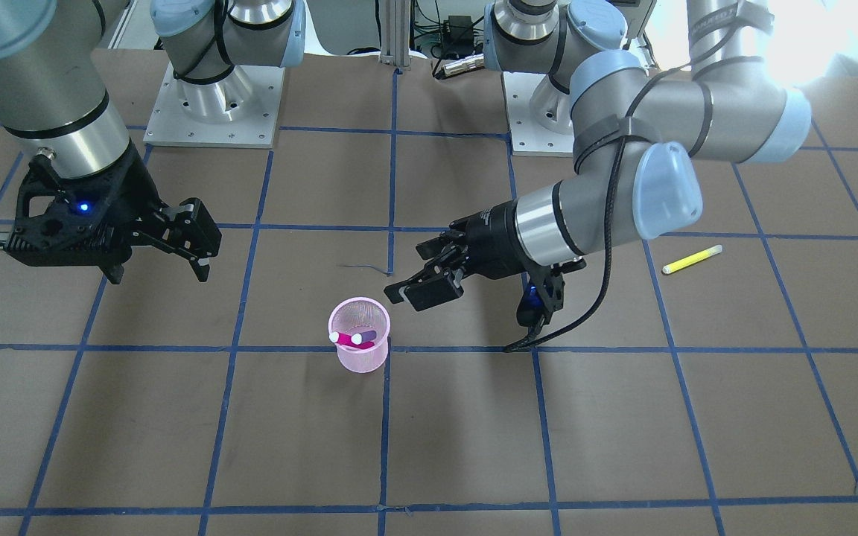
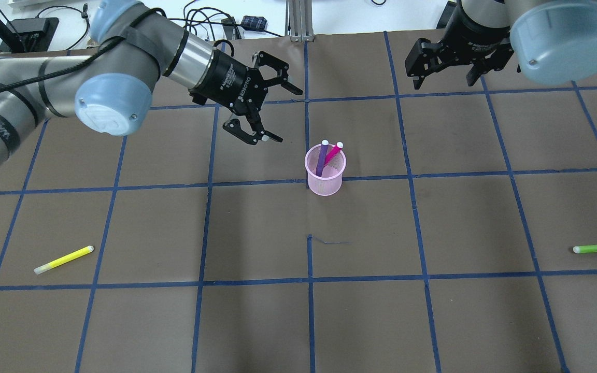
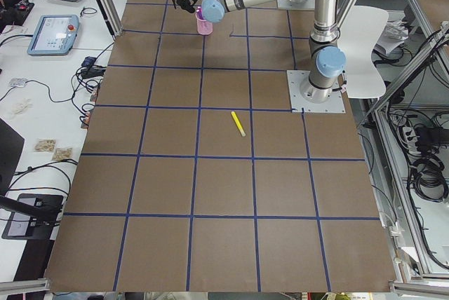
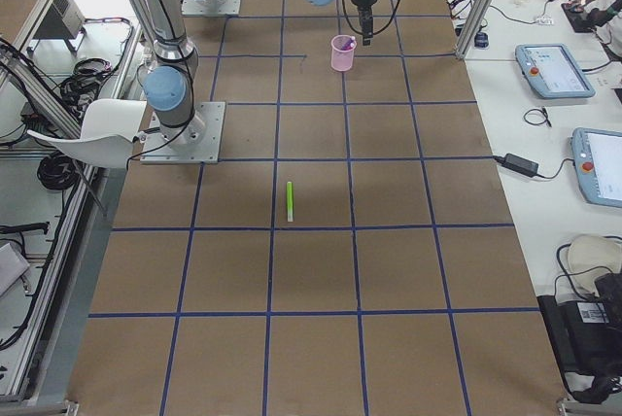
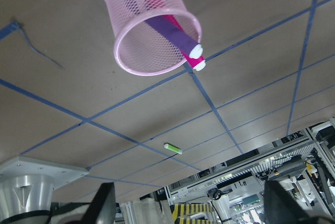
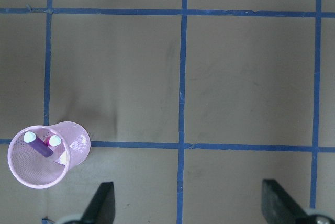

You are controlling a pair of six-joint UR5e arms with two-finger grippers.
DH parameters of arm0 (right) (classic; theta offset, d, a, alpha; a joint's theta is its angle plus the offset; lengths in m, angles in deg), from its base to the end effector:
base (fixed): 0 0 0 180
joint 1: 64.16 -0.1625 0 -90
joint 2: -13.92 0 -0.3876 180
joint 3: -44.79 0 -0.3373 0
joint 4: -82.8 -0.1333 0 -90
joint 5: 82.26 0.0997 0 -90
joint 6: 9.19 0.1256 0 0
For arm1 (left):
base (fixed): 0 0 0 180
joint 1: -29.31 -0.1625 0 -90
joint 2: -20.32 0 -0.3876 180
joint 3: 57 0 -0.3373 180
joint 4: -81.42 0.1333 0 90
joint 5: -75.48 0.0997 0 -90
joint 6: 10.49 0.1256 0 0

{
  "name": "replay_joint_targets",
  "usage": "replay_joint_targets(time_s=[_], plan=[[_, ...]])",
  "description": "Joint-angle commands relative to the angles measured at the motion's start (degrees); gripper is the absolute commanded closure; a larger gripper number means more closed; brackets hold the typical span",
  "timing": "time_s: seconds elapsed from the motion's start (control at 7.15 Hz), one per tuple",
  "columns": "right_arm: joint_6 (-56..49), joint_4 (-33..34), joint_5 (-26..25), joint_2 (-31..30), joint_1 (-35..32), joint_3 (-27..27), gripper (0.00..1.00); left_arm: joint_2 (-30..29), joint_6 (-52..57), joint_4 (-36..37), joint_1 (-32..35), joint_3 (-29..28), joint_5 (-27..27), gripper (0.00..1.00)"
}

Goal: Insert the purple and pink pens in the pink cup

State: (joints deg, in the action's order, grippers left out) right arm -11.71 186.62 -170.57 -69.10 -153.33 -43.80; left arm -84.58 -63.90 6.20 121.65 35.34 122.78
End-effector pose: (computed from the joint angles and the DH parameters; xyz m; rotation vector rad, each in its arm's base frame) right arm 0.1298 -0.5014 0.4045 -0.0491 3.1078 -0.2254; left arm -0.2394 -0.5081 0.3406 1.0775 -2.2077 -0.4956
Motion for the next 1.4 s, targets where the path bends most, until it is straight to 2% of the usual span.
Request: replay_joint_targets(time_s=[0.0,0.28,0.56,0.7,1.26], plan=[[0.1,-4.2,0.0,-2.7,-0.1,0.1,0.00,4.3,14.2,-1.0,-0.3,-1.7,13.4,0.00],[0.1,-9.5,-0.3,-7.1,-0.4,-0.2,0.00,8.1,37.6,-9.2,-1.9,-1.9,27.0,0.00],[0.9,-12.1,-0.8,-9.4,-0.5,-1.1,0.00,11.5,51.7,-9.7,-2.0,-0.9,42.3,0.00],[0.6,-12.0,-1.6,-9.1,-0.1,0.0,0.00,12.5,53.0,-9.9,-2.1,-0.8,43.7,0.00],[1.0,-12.1,-1.6,-5.4,-0.7,3.7,0.00,13.8,53.5,-11.1,-2.1,-0.5,42.8,0.00]])
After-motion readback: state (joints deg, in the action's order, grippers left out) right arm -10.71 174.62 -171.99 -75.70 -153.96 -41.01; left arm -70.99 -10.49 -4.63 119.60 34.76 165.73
